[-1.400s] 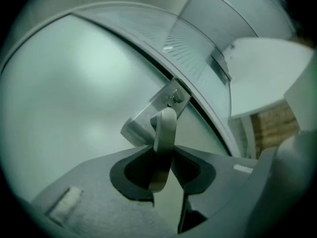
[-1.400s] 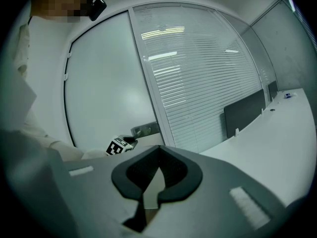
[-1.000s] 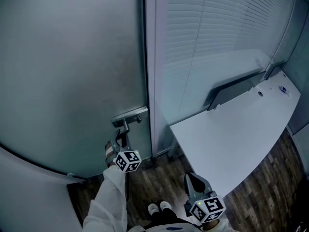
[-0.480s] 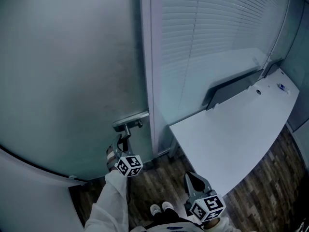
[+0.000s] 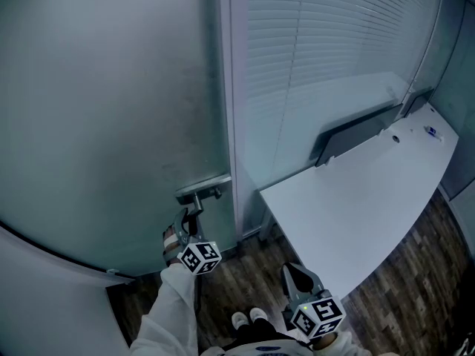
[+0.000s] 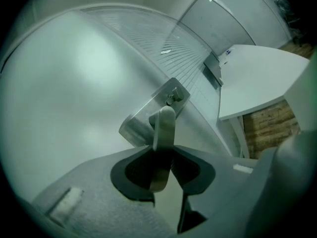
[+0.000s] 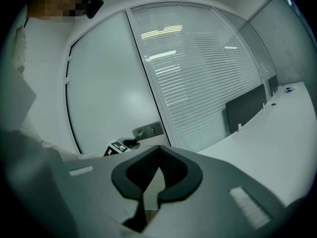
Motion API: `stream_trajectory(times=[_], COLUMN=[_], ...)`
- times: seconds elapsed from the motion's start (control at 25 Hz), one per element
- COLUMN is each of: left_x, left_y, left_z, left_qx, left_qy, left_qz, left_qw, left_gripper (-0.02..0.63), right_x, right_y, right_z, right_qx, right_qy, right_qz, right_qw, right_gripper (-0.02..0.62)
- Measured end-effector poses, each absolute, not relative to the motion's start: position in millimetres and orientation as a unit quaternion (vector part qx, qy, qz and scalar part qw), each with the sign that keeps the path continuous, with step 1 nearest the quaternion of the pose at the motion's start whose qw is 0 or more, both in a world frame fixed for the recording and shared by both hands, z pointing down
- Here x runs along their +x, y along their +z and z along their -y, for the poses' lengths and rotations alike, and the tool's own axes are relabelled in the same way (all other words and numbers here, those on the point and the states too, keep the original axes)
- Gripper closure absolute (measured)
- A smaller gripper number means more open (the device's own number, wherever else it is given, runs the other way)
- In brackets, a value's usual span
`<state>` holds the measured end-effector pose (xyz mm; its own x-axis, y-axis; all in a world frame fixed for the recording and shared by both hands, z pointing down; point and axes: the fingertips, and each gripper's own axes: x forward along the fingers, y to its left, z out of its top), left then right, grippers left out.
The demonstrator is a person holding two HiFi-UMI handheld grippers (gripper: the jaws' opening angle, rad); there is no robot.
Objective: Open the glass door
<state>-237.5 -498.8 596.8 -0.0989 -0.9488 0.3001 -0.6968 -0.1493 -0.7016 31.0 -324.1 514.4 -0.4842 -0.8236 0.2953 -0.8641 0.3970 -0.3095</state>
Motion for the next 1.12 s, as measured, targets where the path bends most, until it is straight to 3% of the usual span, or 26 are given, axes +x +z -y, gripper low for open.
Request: stream_trajectory(times=[1.12], left_x=[-235], left_y=[556], left_z=[470], left_qx=[-0.574], left_qy=[-0.575], left_qz=[-0.526], left_qw=[0.253], left_gripper=[0.5], right_x=[32], right_y=[489], right_z=[301], right_qx=[0.502], right_qy=[0.225], right_qz=[0.835], right_qw=[0.021], right_gripper=[0.592])
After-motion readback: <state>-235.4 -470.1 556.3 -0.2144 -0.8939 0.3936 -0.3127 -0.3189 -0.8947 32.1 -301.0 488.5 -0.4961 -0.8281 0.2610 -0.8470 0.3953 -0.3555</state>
